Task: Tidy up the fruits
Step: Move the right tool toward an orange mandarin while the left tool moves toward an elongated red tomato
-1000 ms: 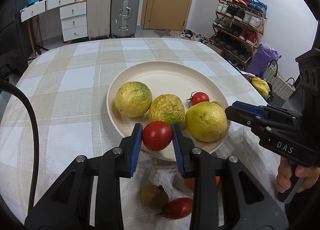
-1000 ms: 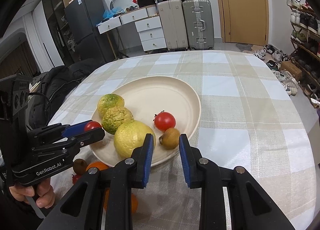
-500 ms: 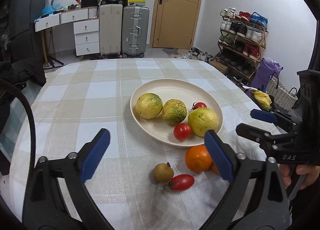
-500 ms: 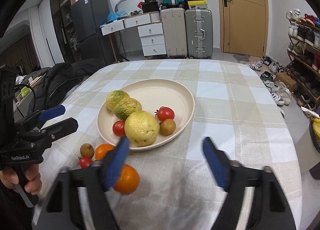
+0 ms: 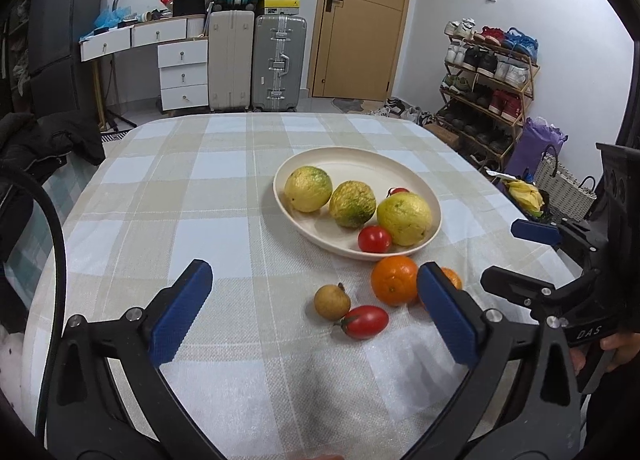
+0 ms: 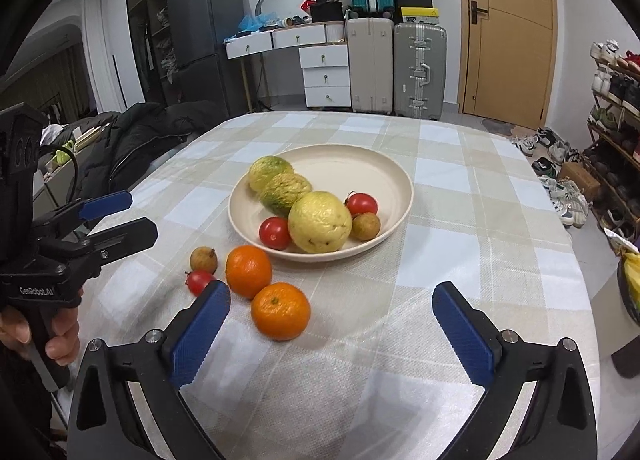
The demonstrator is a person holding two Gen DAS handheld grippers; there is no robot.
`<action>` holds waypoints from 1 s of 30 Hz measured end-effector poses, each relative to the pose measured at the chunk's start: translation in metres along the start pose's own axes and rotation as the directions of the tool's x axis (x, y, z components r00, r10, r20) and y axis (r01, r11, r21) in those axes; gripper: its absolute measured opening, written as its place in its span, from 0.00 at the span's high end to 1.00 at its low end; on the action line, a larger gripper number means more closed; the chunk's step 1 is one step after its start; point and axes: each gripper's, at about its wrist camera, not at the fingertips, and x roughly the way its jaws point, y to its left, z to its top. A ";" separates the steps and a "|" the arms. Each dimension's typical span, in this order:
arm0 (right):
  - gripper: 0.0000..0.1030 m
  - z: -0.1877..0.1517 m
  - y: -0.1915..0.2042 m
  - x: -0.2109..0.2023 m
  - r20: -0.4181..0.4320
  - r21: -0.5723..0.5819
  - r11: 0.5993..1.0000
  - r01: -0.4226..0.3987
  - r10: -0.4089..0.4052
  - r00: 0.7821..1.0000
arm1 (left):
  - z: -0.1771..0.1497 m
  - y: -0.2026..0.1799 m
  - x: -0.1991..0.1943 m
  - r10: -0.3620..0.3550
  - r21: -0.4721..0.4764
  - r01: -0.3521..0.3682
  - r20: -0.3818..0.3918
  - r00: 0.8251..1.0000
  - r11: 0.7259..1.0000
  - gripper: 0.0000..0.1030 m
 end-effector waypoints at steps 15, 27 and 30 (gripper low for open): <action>0.00 -0.013 0.000 0.026 -0.096 0.010 1.000 -0.010 0.010 0.995 | -0.015 -0.003 0.029 -0.020 0.012 0.021 -0.107 0.994 1.000 0.01; 0.01 -0.017 0.006 0.037 -0.121 0.019 0.998 -0.068 0.070 0.990 | -0.016 0.002 0.039 -0.018 0.000 0.018 -0.136 0.991 1.000 0.01; 0.05 -0.017 0.009 0.038 -0.121 0.016 0.996 -0.090 0.091 0.988 | -0.015 0.004 0.039 -0.018 -0.004 0.018 -0.133 0.991 1.000 0.01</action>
